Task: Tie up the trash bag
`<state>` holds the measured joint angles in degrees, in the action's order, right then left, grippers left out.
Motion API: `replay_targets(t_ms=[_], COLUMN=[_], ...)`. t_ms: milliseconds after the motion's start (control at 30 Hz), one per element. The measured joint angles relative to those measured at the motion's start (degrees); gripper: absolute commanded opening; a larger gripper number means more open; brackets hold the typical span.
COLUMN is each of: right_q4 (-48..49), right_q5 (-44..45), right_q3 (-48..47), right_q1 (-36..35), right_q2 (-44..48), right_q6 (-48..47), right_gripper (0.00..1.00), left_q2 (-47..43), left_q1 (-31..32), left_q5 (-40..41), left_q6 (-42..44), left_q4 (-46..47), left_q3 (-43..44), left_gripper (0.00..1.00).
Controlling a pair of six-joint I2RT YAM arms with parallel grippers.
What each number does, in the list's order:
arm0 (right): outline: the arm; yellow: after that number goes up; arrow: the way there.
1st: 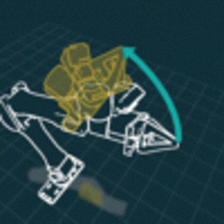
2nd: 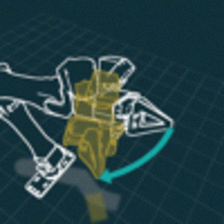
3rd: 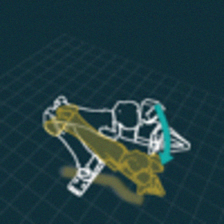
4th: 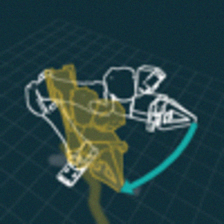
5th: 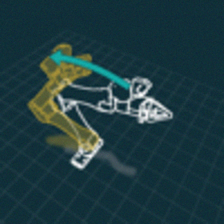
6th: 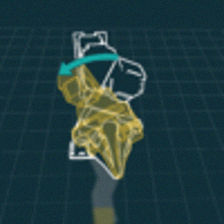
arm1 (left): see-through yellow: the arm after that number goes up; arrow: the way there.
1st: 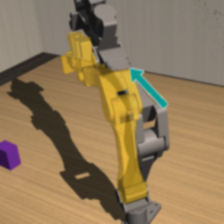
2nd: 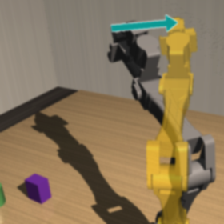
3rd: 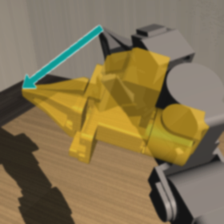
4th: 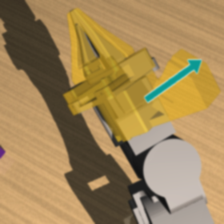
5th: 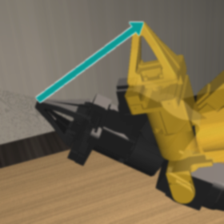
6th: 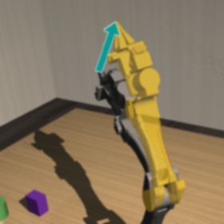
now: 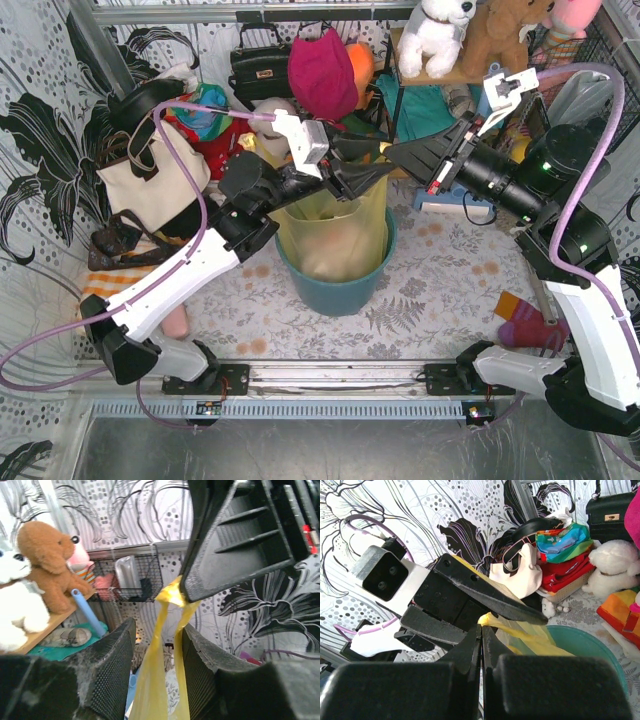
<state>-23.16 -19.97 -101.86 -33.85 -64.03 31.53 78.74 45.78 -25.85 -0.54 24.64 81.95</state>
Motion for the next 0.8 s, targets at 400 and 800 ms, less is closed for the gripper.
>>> replay_targets(t_ms=[400, 800], right_q4=[0.00, -0.02], right_q5=[0.00, 1.16], right_q3=[0.02, 0.04], right_q1=[0.00, 0.00], right_q2=[0.04, 0.63], right_q6=[-0.92, -1.44], right_gripper=[0.00, 0.31], left_q2=[1.14, 1.11], left_q1=[-0.20, -0.46], left_q5=[-9.66, -8.00], left_q6=[-1.84, -3.54], left_q4=[1.64, 1.53], left_q3=[1.60, 1.60], left_gripper=[0.08, 0.00])
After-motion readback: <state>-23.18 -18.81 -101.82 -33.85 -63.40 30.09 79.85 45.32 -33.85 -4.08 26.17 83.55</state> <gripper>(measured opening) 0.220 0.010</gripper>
